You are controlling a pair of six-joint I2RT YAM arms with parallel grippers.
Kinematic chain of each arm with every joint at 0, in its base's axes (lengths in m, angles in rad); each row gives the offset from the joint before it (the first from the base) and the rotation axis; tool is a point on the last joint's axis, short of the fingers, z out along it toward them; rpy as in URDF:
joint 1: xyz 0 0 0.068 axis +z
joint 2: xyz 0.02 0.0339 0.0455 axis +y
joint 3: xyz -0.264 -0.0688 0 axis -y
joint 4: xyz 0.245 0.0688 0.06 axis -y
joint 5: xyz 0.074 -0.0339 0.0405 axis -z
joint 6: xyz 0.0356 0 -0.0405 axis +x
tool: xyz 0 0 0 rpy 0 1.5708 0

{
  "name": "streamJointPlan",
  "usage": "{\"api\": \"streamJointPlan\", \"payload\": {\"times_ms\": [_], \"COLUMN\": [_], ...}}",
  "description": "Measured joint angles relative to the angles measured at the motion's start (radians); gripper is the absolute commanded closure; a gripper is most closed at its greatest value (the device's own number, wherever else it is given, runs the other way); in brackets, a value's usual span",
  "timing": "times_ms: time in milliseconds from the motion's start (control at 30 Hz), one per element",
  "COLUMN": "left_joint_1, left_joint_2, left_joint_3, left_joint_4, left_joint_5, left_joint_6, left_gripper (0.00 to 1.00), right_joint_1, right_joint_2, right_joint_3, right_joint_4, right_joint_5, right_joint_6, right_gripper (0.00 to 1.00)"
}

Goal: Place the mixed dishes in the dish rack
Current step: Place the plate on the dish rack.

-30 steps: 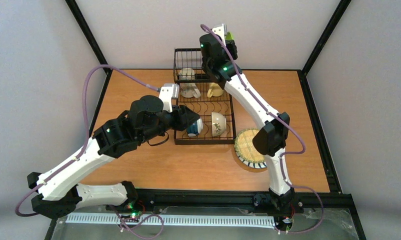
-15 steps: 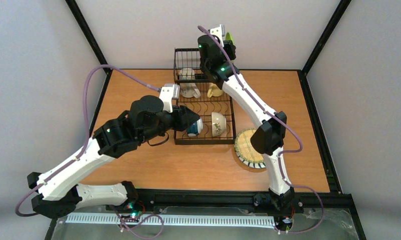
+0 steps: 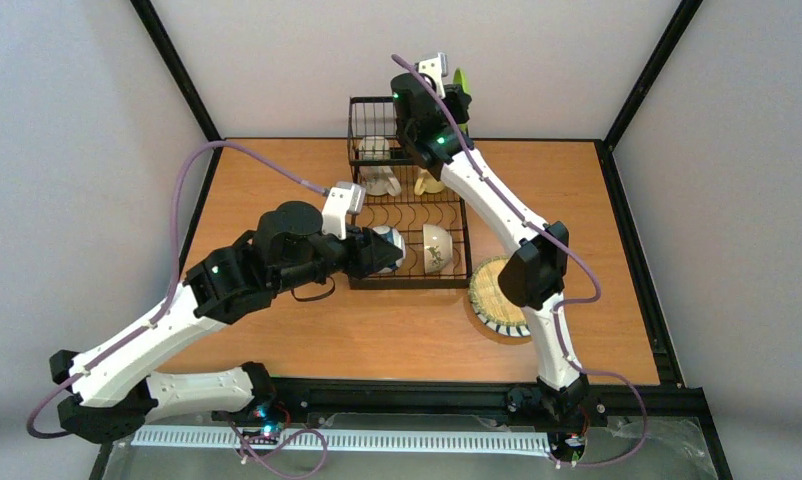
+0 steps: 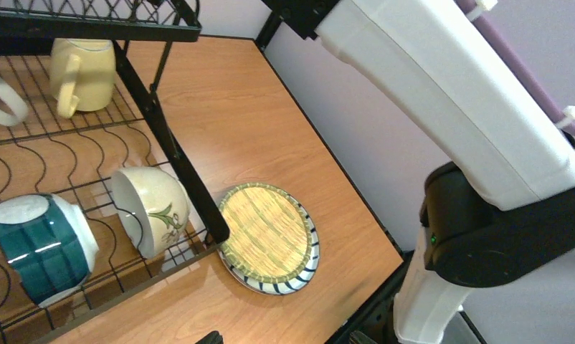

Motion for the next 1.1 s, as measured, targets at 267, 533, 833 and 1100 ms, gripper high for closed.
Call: {"api": "streamJointPlan", "payload": {"times_ms": [267,533,833,1100], "left_joint_1": [0.000,0.000,0.000,0.000], "left_joint_2": [-0.013,-0.028,-0.040,-0.044], "left_joint_3": [-0.001,-0.001,-0.003,-0.003], "left_joint_4": [0.005,0.005,0.005,0.005], "left_joint_5": [0.042,0.044,0.043,0.039], "left_joint_6": [0.024,0.035,0.041,0.041], "left_gripper": [0.00,0.00,0.00,0.00], "right_joint_1": [0.002,0.005,0.011,0.011], "right_joint_2": [0.027,0.052,0.059,0.059], "right_joint_3": [0.031,0.034,0.037,0.037], "right_joint_4": [-0.027,-0.102,-0.160,-0.225], "right_joint_5": [0.026,0.034,0.058,0.077], "right_joint_6": [0.027,0.090,0.168,0.204], "right_gripper": [0.98,0.98,0.73,0.42]}}
